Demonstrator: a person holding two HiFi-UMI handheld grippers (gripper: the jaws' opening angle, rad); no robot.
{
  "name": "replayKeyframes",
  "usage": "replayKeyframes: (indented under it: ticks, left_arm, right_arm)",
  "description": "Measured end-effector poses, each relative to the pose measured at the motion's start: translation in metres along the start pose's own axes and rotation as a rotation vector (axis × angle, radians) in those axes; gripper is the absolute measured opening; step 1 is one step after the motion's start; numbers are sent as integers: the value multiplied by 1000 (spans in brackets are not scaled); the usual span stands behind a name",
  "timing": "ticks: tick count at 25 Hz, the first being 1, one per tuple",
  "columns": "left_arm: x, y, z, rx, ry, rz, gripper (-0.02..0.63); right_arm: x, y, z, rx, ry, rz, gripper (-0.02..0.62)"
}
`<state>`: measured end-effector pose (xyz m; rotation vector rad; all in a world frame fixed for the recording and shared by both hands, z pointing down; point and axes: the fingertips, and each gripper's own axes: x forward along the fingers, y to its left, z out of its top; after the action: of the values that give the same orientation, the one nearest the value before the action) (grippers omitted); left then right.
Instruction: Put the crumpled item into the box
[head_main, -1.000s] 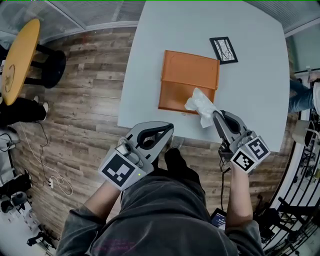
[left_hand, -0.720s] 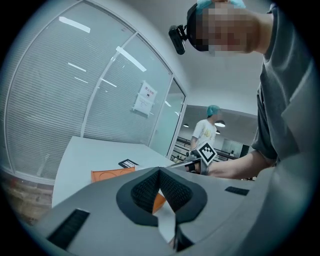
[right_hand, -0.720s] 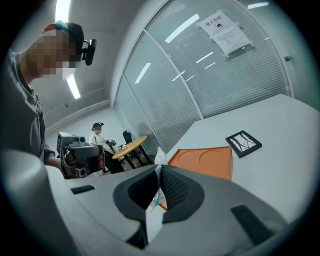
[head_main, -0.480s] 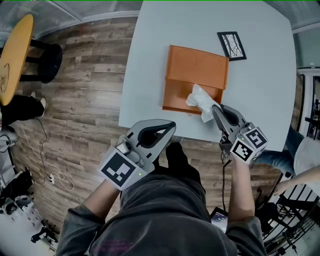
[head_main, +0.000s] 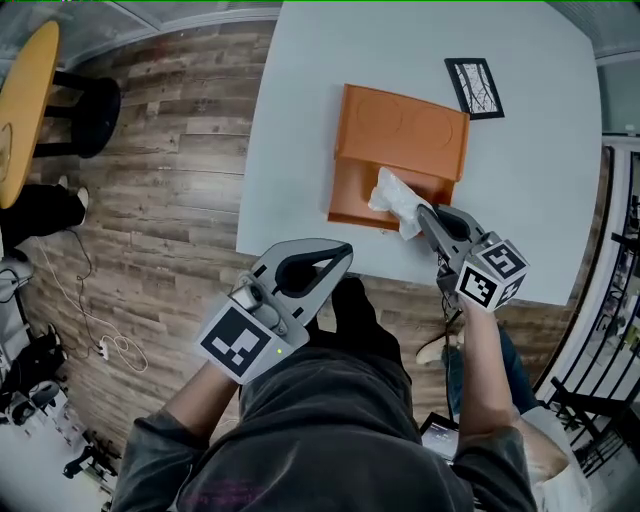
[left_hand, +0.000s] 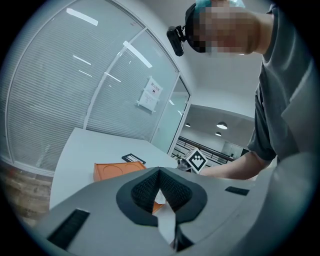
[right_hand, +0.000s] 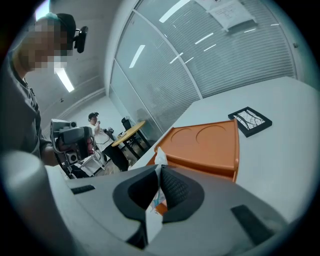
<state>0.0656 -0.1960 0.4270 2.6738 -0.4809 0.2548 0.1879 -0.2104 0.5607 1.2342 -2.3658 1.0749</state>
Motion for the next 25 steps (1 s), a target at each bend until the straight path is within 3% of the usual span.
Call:
replayKeyframes:
  ticks: [14, 25]
  left_arm:
    - [-9, 27, -1, -45, -10, 24, 12]
    - [-11, 31, -3, -57, -14, 37, 12]
  right_arm:
    - [42, -12, -14, -32, 149, -6, 6]
    - [58, -28, -31, -47, 263, -78, 6]
